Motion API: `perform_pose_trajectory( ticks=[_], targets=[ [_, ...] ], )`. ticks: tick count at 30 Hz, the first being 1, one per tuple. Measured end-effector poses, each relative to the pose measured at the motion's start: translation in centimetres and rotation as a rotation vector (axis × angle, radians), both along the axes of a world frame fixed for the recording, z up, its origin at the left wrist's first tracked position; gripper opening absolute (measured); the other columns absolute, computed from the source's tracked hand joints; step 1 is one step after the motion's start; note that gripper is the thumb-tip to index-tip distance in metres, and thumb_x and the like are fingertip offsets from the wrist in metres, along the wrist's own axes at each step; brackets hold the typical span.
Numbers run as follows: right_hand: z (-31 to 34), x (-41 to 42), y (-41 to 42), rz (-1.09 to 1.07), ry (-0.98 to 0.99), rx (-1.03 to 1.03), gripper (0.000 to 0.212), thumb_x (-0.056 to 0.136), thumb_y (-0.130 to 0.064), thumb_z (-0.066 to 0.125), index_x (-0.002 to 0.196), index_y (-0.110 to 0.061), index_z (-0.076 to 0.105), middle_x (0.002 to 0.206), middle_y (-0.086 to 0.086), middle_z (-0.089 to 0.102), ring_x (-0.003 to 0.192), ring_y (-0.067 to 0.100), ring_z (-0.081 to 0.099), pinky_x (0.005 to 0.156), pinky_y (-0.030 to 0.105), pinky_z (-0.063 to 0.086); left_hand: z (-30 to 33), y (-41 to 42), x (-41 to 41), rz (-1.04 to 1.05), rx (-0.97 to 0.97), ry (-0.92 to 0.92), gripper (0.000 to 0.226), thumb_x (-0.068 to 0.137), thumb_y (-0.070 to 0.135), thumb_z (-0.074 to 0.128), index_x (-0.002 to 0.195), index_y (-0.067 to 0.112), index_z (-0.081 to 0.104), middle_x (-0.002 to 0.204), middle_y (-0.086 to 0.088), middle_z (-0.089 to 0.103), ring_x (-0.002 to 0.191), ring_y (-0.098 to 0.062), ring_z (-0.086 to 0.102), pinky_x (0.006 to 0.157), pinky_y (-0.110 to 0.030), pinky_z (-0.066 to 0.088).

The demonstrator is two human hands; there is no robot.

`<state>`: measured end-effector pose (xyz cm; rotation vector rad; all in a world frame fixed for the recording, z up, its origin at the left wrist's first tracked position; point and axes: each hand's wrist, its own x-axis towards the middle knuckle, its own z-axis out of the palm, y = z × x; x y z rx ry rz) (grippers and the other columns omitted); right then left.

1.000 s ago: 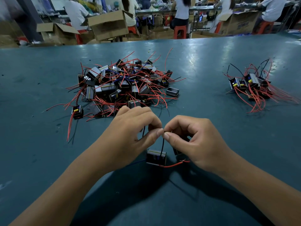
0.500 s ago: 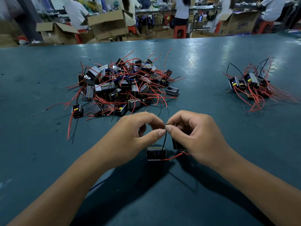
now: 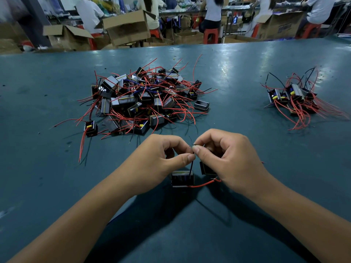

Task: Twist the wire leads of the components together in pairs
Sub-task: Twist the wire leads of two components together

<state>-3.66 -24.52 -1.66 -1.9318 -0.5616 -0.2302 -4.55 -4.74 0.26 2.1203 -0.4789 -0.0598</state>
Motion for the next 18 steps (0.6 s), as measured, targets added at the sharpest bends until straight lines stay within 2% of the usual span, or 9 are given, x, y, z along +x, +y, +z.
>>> perform_pose_trajectory(
  ticks=[3,7,8,10,11,13,16,18],
  targets=[
    [-0.1,0.1,0.0,-0.011,-0.015,-0.013,0.009,0.086,-0.025,0.069,0.078,-0.025,0.067,0.059,0.0,0.059,0.05,0.003,0.045,0.048,0.019,0.036,0.0,0.1,0.0,-0.003,0.006,0.006,0.007,0.091,0.031,0.072,0.086,0.026,0.073,0.079,-0.022,0.063,0.063,-0.019,0.044,0.057,-0.042,0.037],
    [-0.4,0.2,0.0,-0.022,-0.021,-0.022,0.008,0.087,-0.028,0.068,0.079,-0.026,0.067,0.06,-0.002,0.06,0.051,0.003,0.047,0.049,0.019,0.038,0.0,0.1,0.0,-0.013,0.06,-0.019,0.008,0.092,0.033,0.07,0.087,0.028,0.071,0.078,-0.019,0.064,0.064,-0.031,0.049,0.061,-0.044,0.042],
    [-0.4,0.3,0.0,-0.026,-0.018,-0.018,0.008,0.087,-0.028,0.069,0.08,-0.026,0.067,0.061,-0.004,0.061,0.051,0.003,0.048,0.05,0.018,0.038,0.1,0.4,0.0,-0.025,0.084,-0.017,0.007,0.091,0.035,0.07,0.089,0.029,0.071,0.079,-0.012,0.066,0.066,-0.028,0.05,0.061,-0.039,0.042],
    [-0.4,0.5,0.0,-0.024,0.009,-0.001,0.007,0.088,-0.031,0.067,0.083,-0.026,0.066,0.064,-0.007,0.064,0.055,0.004,0.053,0.054,0.021,0.043,0.4,1.0,-0.1,-0.101,0.197,0.011,0.007,0.091,0.038,0.07,0.096,0.034,0.069,0.088,0.011,0.068,0.074,-0.007,0.055,0.068,-0.023,0.044],
    [-0.3,0.7,-0.1,-0.012,0.044,0.004,0.007,0.088,-0.033,0.065,0.086,-0.027,0.066,0.07,-0.007,0.067,0.06,0.007,0.059,0.058,0.025,0.047,0.5,1.2,-0.2,-0.155,0.28,0.027,0.014,0.09,0.04,0.071,0.102,0.035,0.067,0.095,0.018,0.067,0.085,-0.004,0.057,0.074,-0.018,0.045],
    [0.0,1.3,-0.7,0.035,0.129,-0.013,0.01,0.091,-0.033,0.059,0.095,-0.028,0.066,0.084,-0.005,0.071,0.077,0.012,0.065,0.07,0.033,0.053,0.6,1.7,-0.2,-0.22,0.406,0.033,0.027,0.085,0.046,0.074,0.107,0.035,0.064,0.103,0.021,0.063,0.096,-0.003,0.057,0.083,-0.019,0.045],
    [0.8,2.0,-2.2,0.132,0.179,-0.184,0.015,0.099,-0.022,0.054,0.105,-0.03,0.064,0.096,-0.014,0.069,0.083,0.003,0.062,0.077,0.029,0.049,0.6,1.3,-0.3,-0.21,0.467,0.002,0.029,0.081,0.054,0.074,0.102,0.036,0.064,0.097,0.021,0.061,0.091,0.0,0.055,0.077,-0.019,0.044],
    [1.5,2.2,-3.2,0.223,0.182,-0.389,0.016,0.1,-0.022,0.054,0.109,-0.033,0.061,0.103,-0.019,0.067,0.086,0.005,0.063,0.082,0.033,0.051,0.5,1.0,-0.3,-0.213,0.465,-0.018,0.027,0.083,0.052,0.072,0.1,0.032,0.066,0.094,0.018,0.062,0.087,-0.004,0.056,0.077,-0.024,0.046]
  ],
)
